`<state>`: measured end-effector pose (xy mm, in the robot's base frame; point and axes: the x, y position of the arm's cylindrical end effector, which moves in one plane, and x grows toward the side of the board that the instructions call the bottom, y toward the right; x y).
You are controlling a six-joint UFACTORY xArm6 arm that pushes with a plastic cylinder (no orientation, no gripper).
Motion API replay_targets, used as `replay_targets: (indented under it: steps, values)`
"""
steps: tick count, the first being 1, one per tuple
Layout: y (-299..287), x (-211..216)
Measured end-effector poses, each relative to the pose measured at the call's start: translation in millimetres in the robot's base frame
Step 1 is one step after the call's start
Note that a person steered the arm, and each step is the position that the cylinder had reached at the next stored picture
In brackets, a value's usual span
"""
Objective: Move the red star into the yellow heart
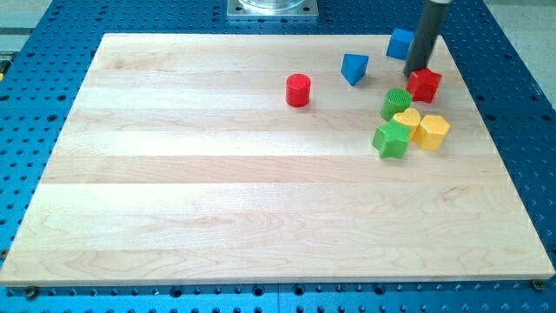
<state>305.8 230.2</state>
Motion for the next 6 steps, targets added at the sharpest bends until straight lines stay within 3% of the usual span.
replay_targets:
  steps: [1,2,3,4,5,6]
  values:
    - [-9.6,55.3]
    - [-12.5,73.6]
    - [11.9,43.1]
    - [63.9,74.9]
    - [14.2,105.5]
    - [25.3,94.2]
